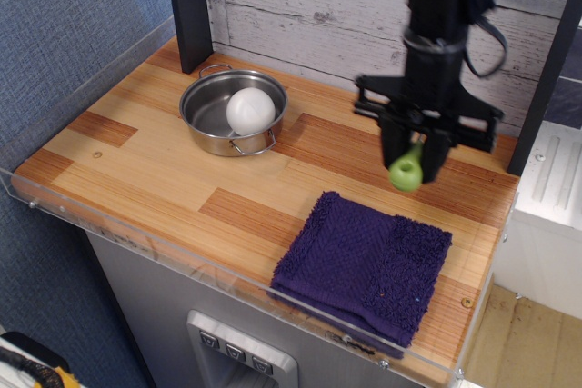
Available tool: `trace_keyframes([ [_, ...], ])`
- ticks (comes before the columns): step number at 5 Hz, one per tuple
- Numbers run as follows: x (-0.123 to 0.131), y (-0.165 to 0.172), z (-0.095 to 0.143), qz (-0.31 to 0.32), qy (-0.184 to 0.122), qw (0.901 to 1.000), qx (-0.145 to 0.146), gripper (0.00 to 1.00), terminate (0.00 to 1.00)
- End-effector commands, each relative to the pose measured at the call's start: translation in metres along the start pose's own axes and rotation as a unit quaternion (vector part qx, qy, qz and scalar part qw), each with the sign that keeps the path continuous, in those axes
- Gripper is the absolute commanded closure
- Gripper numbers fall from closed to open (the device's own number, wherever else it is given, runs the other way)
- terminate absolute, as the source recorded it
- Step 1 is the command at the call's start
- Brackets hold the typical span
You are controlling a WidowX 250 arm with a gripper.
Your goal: Put the spatula above the purple towel.
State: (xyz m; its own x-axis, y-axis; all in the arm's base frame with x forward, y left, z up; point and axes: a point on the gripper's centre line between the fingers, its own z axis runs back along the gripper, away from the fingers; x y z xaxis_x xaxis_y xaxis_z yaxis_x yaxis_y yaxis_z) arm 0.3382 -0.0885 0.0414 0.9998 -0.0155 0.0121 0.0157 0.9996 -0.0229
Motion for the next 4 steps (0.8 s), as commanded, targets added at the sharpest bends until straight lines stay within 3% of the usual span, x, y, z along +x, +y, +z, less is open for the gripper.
trace_keyframes([
  [1,0.003,-0.006,-0.002,0.032,-0.026,0.9990,0.018,1.00,0.00],
  [2,-0.002,0.001,0.002,0.052,-0.036,0.9976,0.029,1.00,0.00],
  [3,-0.008,0.004,0.003,0.062,-0.035,0.9971,0.024,0.00,0.00],
  [4,-0.012,0.001,0.007,0.062,-0.038,0.9972,0.019,0.00,0.00],
])
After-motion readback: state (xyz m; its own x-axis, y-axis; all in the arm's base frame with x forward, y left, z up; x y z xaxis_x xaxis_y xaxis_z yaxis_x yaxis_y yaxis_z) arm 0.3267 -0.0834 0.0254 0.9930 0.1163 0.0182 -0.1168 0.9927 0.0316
